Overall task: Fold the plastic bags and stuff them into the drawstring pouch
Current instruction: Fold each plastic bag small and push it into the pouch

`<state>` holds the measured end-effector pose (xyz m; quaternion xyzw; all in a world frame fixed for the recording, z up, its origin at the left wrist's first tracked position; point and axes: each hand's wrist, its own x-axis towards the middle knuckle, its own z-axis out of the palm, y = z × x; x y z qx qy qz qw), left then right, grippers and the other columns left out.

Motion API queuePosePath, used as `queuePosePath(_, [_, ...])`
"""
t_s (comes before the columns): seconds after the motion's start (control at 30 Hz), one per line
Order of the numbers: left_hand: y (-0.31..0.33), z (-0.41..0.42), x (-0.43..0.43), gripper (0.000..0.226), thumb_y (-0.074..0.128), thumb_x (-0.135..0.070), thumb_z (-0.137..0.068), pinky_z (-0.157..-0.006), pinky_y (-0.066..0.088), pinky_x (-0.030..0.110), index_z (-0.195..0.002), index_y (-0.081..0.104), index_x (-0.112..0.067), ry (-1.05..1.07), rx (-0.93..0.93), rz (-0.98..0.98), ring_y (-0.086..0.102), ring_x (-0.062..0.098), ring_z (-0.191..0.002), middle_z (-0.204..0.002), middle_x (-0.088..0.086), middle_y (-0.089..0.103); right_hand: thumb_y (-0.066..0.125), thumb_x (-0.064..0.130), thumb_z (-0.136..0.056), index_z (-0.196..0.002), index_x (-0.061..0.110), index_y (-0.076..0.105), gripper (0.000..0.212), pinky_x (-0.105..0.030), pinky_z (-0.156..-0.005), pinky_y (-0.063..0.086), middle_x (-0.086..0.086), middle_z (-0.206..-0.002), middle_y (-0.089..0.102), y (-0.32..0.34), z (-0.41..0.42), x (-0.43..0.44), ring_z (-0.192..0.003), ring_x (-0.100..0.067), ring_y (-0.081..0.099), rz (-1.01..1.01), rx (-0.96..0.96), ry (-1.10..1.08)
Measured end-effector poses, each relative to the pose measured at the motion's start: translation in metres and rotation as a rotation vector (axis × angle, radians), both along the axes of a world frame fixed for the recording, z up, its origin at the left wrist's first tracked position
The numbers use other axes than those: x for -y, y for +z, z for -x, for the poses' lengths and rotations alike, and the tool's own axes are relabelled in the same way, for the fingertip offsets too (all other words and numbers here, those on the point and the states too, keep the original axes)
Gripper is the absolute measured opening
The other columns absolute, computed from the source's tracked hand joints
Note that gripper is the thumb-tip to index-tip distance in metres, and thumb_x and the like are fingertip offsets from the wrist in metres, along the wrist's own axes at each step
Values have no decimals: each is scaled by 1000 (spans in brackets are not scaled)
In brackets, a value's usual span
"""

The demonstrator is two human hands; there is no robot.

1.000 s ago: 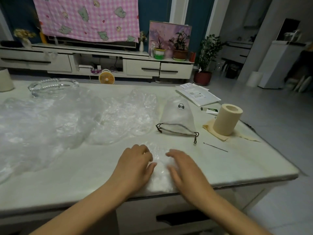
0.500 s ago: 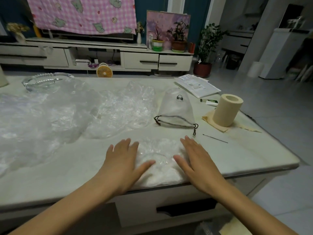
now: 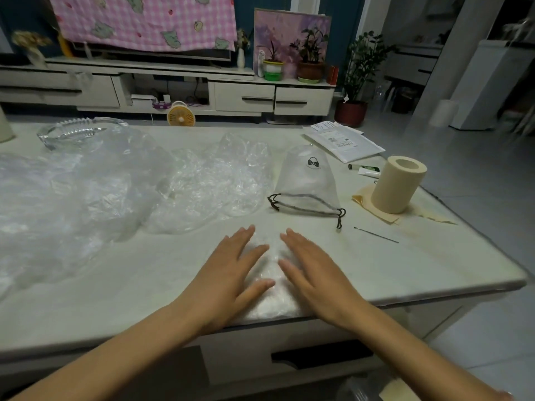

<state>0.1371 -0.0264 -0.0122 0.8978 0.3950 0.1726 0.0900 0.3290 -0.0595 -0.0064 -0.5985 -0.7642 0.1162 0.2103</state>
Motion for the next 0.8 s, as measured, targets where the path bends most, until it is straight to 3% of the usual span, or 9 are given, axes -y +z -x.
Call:
queuePosePath(0.07, [1, 15, 3, 54, 31, -68, -89, -102, 32, 18, -119, 55, -30, -139, 65, -152, 43, 10, -119, -131, -1, 51, 41, 60, -88, -132, 29, 47, 54, -14, -108, 22, 12, -141, 42, 13, -9, 11, -130, 2, 32, -50, -118, 43])
queuePosePath(0.17, [-4, 30, 4, 44, 48, -68, -83, -82, 35, 18, -105, 56, -30, -275, 20, -152, 49, 7, -101, -113, -8, 54, 57, 64, -79, -119, 35, 46, 50, -13, -102, 30, 23, -132, 39, 21, -18, 32, -122, 9, 33, 133, -39, 195])
queuePosePath(0.27, [-9, 33, 4, 42, 48, -65, -85, -84, 35, 19, -107, 55, -30, -289, -22, -135, 48, 8, -104, -115, -8, 54, 55, 62, -81, -119, 32, 44, 50, -9, -103, 18, 21, -139, 29, 13, -21, 40, -129, 6, 21, 111, 176, 253])
queuePosePath(0.37, [-10, 34, 8, 37, 44, -63, -89, -86, 35, 18, -105, 56, -32, -273, 30, -123, 48, 6, -105, -114, -9, 57, 51, 65, -80, -115, 31, 45, 49, -12, -98, 26, 18, -128, 42, 16, -14, 37, -118, 1, 35, 58, 110, 196])
queuePosePath(0.47, [-10, 33, 13, 30, 44, -56, -92, -79, 38, 20, -101, 56, -29, -292, 51, -191, 52, 9, -97, -107, -9, 58, 49, 69, -76, -117, 32, 43, 55, -16, -96, 29, 18, -121, 43, 13, -11, 38, -111, -2, 39, 39, 166, 189])
queuePosePath(0.6, [-11, 29, 19, 24, 47, -45, -93, -71, 42, 24, -98, 58, -25, -291, 42, -267, 57, 13, -88, -101, -8, 60, 48, 46, -83, -104, 30, 48, 27, -21, -80, 43, 12, -109, 54, 3, -7, 43, -97, -9, 52, -149, 287, 229])
queuePosePath(0.7, [-12, 30, 22, 27, 44, -46, -95, -73, 41, 23, -101, 58, -24, -275, 82, -261, 57, 12, -89, -102, -8, 59, 47, 39, -87, -101, 33, 51, 15, -20, -80, 43, 16, -109, 56, 2, -12, 41, -100, -3, 48, -104, 175, 250])
queuePosePath(0.8, [-13, 35, 21, 38, 44, -54, -92, -81, 38, 20, -114, 53, -24, -247, 96, -251, 52, 8, -98, -113, -6, 55, 45, 44, -85, -95, 32, 63, 24, -19, -89, 40, 23, -115, 57, 0, -16, 38, -109, 4, 46, -28, -24, 242])
